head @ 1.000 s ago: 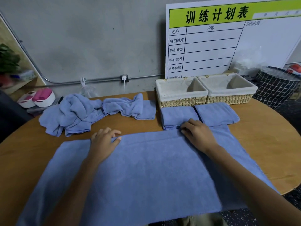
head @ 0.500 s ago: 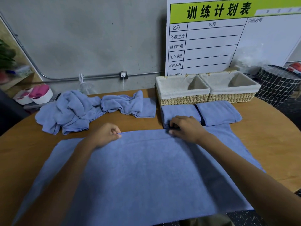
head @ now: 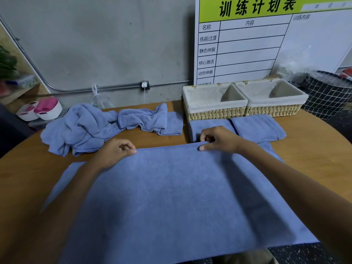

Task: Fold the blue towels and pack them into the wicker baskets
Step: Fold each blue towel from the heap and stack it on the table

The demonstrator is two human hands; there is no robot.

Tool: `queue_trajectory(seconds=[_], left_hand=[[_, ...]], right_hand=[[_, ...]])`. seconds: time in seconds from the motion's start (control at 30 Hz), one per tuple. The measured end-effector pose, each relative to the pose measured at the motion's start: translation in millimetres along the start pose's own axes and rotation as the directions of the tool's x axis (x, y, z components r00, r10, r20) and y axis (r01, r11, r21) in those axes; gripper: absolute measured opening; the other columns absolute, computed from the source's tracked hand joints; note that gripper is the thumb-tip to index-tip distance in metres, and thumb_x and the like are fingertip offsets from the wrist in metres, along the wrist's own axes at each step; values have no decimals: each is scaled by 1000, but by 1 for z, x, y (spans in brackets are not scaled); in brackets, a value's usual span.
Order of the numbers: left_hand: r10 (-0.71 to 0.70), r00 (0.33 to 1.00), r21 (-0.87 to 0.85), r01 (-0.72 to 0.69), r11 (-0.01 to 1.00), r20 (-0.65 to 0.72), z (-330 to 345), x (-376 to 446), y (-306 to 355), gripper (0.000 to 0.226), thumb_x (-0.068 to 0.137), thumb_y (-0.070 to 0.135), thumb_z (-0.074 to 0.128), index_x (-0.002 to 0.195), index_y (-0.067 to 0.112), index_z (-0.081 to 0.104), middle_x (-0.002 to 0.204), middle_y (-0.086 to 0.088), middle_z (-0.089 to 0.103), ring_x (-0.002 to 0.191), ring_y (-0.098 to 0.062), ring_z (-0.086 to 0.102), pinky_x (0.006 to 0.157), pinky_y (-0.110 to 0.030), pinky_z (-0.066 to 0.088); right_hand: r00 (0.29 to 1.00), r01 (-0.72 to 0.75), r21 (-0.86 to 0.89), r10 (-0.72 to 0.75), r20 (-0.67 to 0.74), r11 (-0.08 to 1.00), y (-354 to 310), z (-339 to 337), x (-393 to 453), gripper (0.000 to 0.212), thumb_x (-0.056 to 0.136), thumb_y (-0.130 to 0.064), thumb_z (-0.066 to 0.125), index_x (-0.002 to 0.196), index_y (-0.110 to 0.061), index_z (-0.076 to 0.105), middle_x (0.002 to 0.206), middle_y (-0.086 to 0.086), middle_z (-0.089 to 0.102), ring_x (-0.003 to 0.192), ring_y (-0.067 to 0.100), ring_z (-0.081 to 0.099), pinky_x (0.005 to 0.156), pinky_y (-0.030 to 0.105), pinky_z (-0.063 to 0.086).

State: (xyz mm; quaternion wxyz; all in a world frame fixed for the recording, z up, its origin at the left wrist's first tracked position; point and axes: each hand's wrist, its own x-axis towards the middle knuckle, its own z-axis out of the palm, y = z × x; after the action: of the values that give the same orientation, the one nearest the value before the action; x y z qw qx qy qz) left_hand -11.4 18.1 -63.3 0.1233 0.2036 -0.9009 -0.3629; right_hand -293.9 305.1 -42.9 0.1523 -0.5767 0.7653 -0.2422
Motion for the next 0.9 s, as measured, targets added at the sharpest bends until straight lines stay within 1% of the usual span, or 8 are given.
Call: queue_trajectory(seconds=[0.1,0.23,0.33,0.5,0.57,0.7,0.83,0.9], left_hand=[[-5,1000,29,6,1000,-6,-5,-1,-7,8,86,24,79,82,29,74,78,0,71,82,-31,67,78,-47,54],[-13,1000,21,13,1000,-28,-8,-3,-14,5,85,26,80,82,27,75,78,-2,71,83,-34,65,80,-51,53],[-18,1000,15,18,1000,-12,-7,-5,-15,5,82,29,81,81,29,76,78,-1,72,83,-36,65,78,-51,53],[-22,999,39,23,999,-44,-13,-2,-20,7,83,28,80,79,32,76,79,5,73,81,-22,68,81,-47,54],[-1,996,75,8,997,-92,-18,1,-21,7,85,31,78,79,28,76,81,10,74,82,-15,69,83,-46,56],[51,972,203,-3,979,-231,-29,3,-13,13,87,29,78,75,30,73,82,19,72,82,-3,67,78,-37,55],[141,958,271,-70,960,-250,-33,-7,-8,14,86,26,79,75,32,72,85,20,72,83,-5,66,76,-33,52],[168,958,290,-97,952,-233,-33,-20,-9,20,84,26,80,75,40,69,88,22,71,86,-5,64,78,-31,49]], right_hand=[[1000,19,52,-18,-15,998,10,-8,-4,19,83,-39,79,74,-28,67,66,-13,60,63,5,52,60,20,38],[998,35,174,-25,-60,984,19,-15,-11,16,87,-30,76,79,-16,73,70,-10,65,63,3,54,61,16,39],[997,39,168,-28,-67,985,25,-17,-14,14,88,-28,75,84,-15,75,78,-6,71,68,7,59,65,17,43],[997,39,101,-31,-77,994,38,-23,-14,17,88,-36,71,87,-20,76,83,-16,72,80,9,66,72,22,49],[990,60,81,-50,-130,995,39,-29,-12,24,85,-43,69,88,-21,77,83,-18,72,80,6,67,70,19,48],[955,98,-33,-103,-278,995,36,-41,-6,31,83,-65,63,86,-36,76,79,-18,72,74,7,66,65,28,47],[933,127,-87,-149,-329,988,32,-39,-15,40,81,-74,57,87,-39,75,85,-24,71,79,3,66,67,34,52],[925,140,-83,-160,-344,987,29,-36,-28,47,81,-78,52,87,-38,74,86,-31,68,78,0,65,66,30,51]])
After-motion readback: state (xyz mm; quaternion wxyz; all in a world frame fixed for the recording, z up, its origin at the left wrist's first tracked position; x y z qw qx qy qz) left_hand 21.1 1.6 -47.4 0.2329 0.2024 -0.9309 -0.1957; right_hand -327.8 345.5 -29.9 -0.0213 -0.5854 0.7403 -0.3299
